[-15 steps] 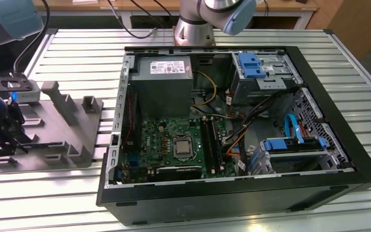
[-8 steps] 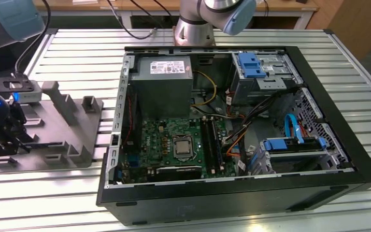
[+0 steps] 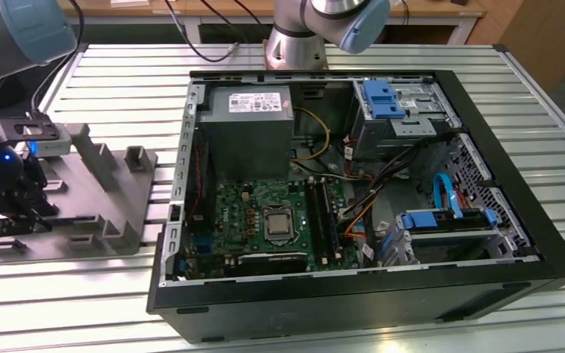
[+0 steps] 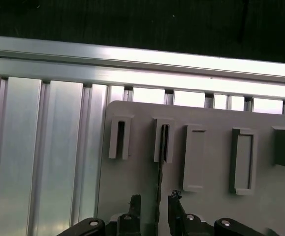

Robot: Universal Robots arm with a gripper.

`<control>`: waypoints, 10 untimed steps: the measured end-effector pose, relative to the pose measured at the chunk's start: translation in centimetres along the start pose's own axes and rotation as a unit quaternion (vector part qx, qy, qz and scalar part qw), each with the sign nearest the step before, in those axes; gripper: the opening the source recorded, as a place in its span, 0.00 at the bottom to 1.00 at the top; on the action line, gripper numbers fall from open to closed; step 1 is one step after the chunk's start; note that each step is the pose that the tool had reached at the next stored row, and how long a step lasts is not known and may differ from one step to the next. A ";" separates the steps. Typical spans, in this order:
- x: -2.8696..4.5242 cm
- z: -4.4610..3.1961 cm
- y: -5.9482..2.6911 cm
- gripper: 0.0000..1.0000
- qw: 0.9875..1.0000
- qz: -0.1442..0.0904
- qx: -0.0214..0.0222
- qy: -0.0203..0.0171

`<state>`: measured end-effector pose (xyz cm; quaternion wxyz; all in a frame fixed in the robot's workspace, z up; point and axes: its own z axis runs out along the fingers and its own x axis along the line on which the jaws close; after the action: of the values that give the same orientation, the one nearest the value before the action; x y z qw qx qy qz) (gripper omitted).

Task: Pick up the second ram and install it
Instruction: 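Pick up the second ram and move it above second insertion slot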

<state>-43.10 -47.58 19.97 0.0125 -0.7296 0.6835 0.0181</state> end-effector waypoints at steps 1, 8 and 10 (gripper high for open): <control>-0.02 0.10 -0.06 0.36 1.000 0.000 0.000 0.000; -0.08 0.63 -0.36 0.36 1.000 0.002 0.000 0.000; -0.08 0.63 -0.36 0.36 1.000 0.002 0.000 0.000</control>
<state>-42.75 -47.45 19.34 0.0126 -0.7285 0.6846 0.0183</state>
